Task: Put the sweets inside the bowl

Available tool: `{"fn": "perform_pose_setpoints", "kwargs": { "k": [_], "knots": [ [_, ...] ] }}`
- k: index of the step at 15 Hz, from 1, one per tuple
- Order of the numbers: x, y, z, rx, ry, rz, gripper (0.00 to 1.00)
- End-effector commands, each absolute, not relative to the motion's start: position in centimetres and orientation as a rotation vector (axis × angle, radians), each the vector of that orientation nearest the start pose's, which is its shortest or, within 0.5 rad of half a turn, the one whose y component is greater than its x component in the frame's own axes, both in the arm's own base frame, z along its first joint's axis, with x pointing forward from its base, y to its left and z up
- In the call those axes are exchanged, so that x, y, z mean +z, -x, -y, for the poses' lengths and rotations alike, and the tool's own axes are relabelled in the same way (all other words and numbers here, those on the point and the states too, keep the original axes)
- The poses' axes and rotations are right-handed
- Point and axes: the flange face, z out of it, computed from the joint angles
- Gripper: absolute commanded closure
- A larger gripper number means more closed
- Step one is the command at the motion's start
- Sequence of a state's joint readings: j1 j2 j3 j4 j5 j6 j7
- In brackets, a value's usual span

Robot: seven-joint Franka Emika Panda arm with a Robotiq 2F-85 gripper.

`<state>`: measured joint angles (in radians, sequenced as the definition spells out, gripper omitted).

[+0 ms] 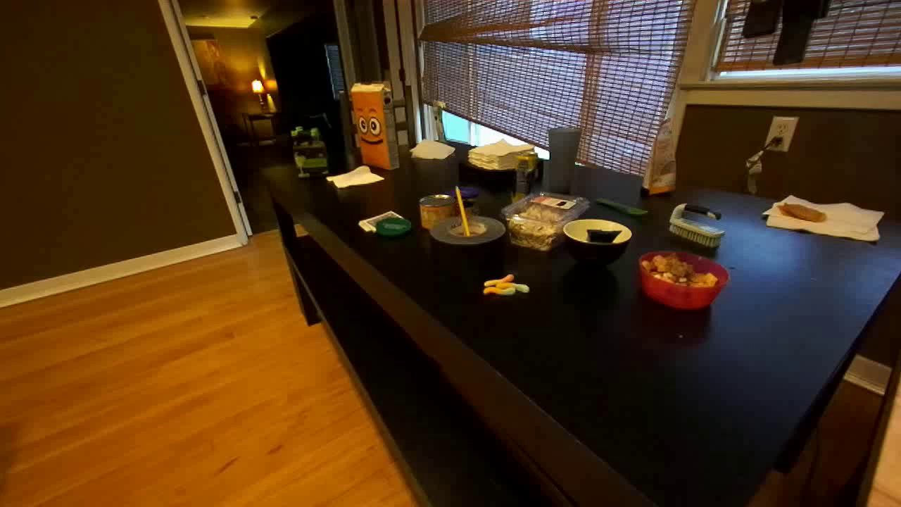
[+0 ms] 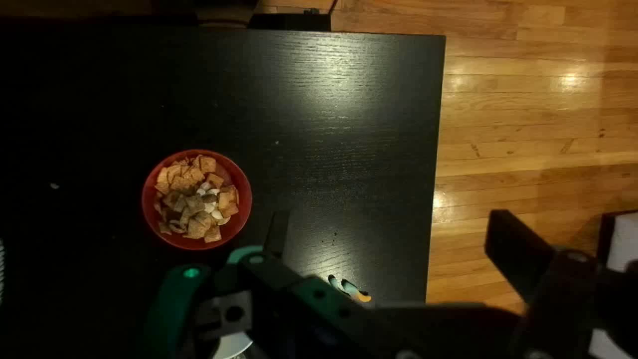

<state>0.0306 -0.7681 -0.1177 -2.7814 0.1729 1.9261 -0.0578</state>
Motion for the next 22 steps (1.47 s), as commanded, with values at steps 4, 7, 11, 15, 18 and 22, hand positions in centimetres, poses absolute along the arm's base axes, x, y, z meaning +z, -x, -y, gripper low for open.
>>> {"fn": "perform_pose_setpoints", "kwargs": {
  "k": [4,7,11,15,18,22],
  "knots": [
    [41.2,-30.1,1.1,0.126,2.892,-0.088,0.0],
    [40.1,-31.8,-3.3,0.139,2.921,0.223,0.0],
    [38.0,-33.7,-10.3,0.116,2.903,0.561,0.0],
    [34.5,-37.1,-13.7,0.034,2.886,0.912,0.0],
    [31.8,-40.1,-14.7,-0.027,2.819,1.142,0.0],
    [27.8,-43.6,-14.5,-0.031,2.76,1.297,0.0]
  ]
}}
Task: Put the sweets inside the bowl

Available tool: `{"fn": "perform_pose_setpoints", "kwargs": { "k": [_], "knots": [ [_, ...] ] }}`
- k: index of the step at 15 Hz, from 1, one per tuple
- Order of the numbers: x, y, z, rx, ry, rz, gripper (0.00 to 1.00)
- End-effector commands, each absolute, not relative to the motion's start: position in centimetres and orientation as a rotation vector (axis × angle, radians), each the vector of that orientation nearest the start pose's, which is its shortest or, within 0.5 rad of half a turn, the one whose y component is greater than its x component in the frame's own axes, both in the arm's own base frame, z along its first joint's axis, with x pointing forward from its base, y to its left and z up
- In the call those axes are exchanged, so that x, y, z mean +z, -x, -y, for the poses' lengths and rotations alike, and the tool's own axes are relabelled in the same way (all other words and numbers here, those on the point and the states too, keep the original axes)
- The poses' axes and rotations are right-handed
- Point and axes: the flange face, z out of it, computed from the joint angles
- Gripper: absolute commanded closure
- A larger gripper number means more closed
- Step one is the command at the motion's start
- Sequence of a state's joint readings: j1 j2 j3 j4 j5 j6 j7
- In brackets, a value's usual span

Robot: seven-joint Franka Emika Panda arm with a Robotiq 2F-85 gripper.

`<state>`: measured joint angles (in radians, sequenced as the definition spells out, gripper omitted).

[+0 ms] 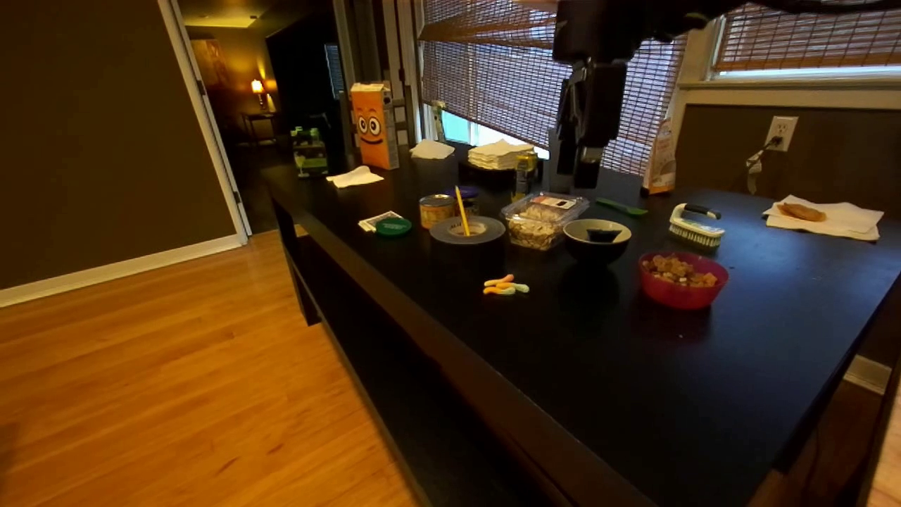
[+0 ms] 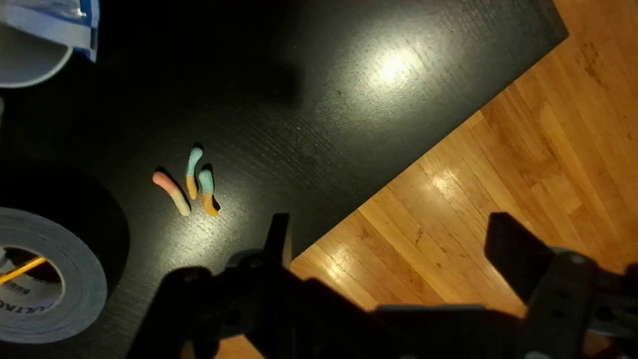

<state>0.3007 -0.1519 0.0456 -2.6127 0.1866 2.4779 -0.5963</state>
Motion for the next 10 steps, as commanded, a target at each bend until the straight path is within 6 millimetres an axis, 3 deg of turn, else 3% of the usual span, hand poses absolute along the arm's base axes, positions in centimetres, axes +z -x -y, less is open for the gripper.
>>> {"fn": "perform_pose_setpoints", "kwargs": {
  "k": [1,5,10],
  "knots": [
    [27.0,-44.4,-14.1,-0.035,2.756,1.298,0.0],
    [24.4,-47.1,-12.1,-0.094,2.801,1.305,0.0],
    [21.4,-48.2,-10.4,-0.143,2.854,1.321,0.0]
  ]
}}
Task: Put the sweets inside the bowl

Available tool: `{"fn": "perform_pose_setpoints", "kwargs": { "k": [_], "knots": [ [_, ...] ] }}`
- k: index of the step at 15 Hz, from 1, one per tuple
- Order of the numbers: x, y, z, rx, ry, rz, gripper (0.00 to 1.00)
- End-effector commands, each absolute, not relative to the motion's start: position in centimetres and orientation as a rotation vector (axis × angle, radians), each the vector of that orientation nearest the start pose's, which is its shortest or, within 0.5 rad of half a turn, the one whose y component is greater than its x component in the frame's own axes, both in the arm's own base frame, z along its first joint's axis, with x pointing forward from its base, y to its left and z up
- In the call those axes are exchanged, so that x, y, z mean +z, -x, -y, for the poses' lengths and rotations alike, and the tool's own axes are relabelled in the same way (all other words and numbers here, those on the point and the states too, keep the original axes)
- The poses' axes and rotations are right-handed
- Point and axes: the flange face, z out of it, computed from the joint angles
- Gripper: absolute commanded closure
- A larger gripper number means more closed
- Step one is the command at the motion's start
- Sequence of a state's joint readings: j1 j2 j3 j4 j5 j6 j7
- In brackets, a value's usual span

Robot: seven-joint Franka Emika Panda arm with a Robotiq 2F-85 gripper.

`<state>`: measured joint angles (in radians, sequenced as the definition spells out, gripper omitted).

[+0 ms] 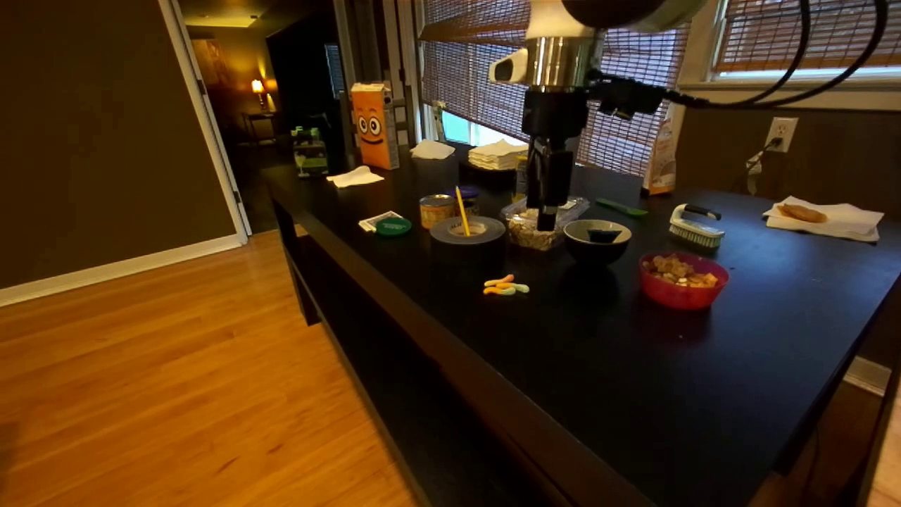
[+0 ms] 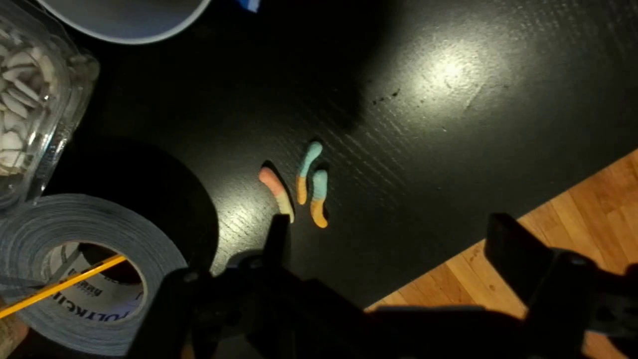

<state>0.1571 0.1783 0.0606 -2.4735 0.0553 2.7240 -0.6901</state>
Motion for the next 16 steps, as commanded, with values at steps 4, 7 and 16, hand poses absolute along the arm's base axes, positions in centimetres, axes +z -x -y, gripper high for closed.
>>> {"fn": "perform_pose_setpoints", "kwargs": {
  "k": [4,7,16],
  "knots": [
    [20.7,-47.4,-10.3,-0.097,2.828,1.332,0.0],
    [20.4,-47.3,-10.7,-0.09,2.817,1.341,0.0],
    [15.1,-47.7,-8.8,-0.153,2.895,1.278,0.0]
  ]
}}
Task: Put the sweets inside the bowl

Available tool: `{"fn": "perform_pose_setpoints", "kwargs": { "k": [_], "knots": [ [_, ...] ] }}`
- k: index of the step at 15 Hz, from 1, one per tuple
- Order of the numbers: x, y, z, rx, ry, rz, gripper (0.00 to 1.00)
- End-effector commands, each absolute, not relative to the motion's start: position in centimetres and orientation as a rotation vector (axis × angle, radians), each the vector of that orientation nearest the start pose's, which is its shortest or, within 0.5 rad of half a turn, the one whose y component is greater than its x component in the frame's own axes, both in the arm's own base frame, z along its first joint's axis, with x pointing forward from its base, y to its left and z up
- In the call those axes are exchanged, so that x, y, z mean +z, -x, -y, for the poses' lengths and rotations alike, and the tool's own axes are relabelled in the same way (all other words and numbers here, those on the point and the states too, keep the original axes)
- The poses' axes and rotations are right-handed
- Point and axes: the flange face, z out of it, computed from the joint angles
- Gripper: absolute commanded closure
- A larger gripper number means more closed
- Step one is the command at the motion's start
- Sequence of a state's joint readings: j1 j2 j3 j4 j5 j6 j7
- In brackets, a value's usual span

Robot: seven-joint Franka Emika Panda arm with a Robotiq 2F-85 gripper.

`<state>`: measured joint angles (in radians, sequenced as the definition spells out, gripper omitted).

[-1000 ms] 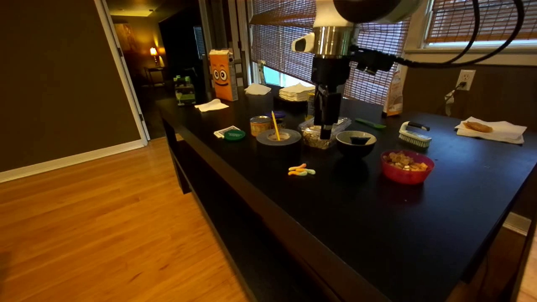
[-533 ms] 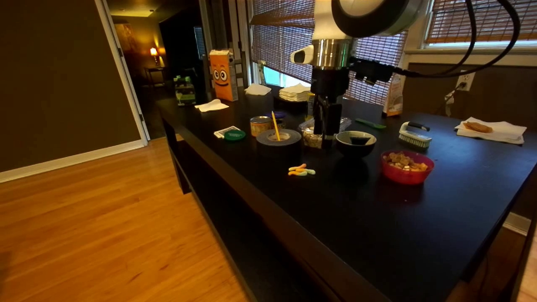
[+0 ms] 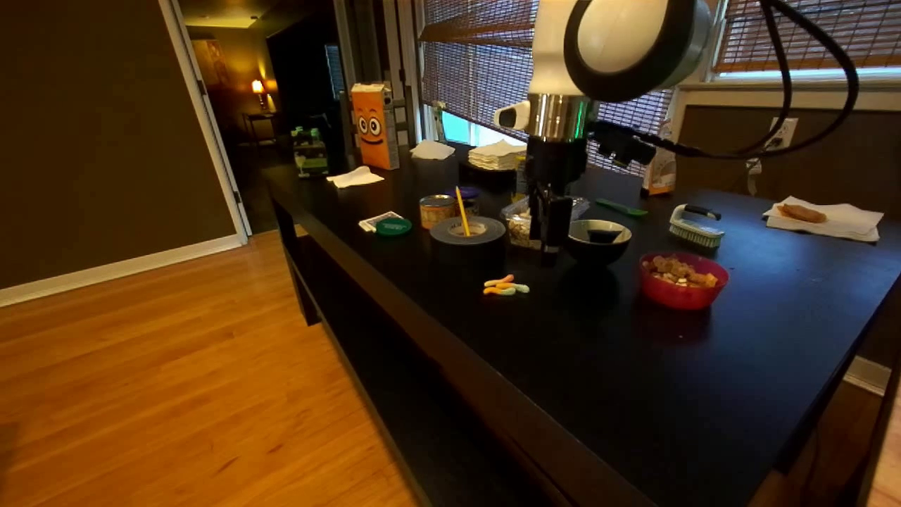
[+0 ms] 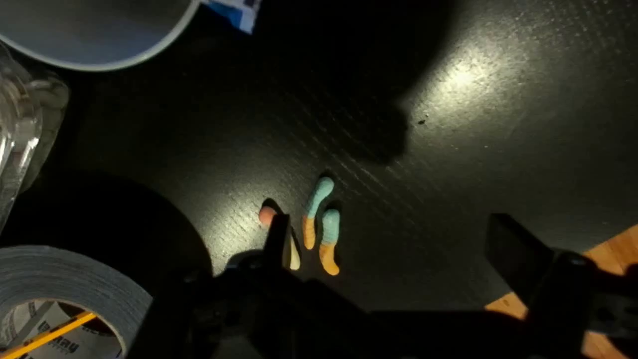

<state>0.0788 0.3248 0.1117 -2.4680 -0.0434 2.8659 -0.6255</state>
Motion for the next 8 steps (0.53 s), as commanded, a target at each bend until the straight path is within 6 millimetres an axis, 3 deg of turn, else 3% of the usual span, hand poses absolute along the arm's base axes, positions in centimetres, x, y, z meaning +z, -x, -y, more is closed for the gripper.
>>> {"fn": "perform_pose_setpoints", "kwargs": {
  "k": [1,3,8],
  "knots": [
    [14.2,-47.7,-8.6,-0.166,2.899,1.272,0.0],
    [12.8,-47.6,-8.1,-0.162,2.921,1.262,0.04],
    [10.8,-47.8,-8.7,-0.18,2.939,1.271,0.33]
  ]
}}
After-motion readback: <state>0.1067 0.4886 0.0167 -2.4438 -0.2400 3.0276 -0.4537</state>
